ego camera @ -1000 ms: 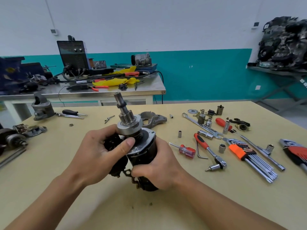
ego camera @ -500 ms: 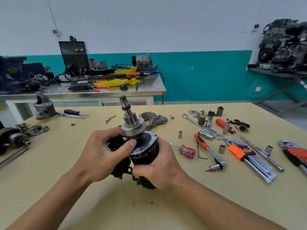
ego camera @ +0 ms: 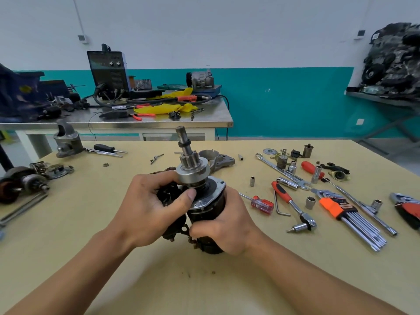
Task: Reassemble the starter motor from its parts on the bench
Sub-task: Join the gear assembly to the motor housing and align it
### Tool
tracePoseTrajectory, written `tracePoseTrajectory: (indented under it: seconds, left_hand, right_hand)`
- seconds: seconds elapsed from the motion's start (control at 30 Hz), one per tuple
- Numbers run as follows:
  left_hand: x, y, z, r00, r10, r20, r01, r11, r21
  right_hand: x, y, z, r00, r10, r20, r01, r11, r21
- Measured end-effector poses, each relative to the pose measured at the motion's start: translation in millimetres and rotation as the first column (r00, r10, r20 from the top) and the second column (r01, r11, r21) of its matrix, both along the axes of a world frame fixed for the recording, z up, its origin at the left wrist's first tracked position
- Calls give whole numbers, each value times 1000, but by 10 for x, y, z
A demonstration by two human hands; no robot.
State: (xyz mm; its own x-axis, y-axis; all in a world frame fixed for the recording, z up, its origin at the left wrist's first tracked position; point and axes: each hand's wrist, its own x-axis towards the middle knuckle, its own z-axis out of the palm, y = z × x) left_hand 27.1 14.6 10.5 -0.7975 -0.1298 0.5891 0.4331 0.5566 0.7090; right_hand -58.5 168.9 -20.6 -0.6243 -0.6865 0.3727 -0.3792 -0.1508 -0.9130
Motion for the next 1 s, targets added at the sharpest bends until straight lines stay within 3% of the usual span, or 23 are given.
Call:
tracePoseTrajectory:
  seconds: [0.33,0.43,0.53,0.73,0.8,0.87,1.0]
  left_hand:
    - [-80,-7,183,988,-31,150,32,999,-6]
    - [-113,21,348,993,-34,114,41,997,-58]
    - [-117,53,437,998,-36,54,36,999,-7]
    - [-174,260,494,949,300,-97,-308,949,-73]
    - [-200,323,517,933,342,-111,-350,934,-72]
    - [-221,334,554,953,290,-87,-297,952,-70]
    - [-287,228,595,999,31,10,-31,997,66]
  right_hand:
    - [-19,-25,-54,998,-45,-34,44,999,-26]
    - [-7,-24,-67,998,-67,-11,66,997,-32]
    - [5,-26,-62,997,-81,10,81,996,-47]
    - [68,-73,-89,986,-145,84,153,983,-99]
    - [83,-85,-103,981,-172,94,183,976,-117]
    - [74,-82,-103,979,-179,97,191,974,-123]
    - [36,-60,-83,979,-178,103,190,974,-120]
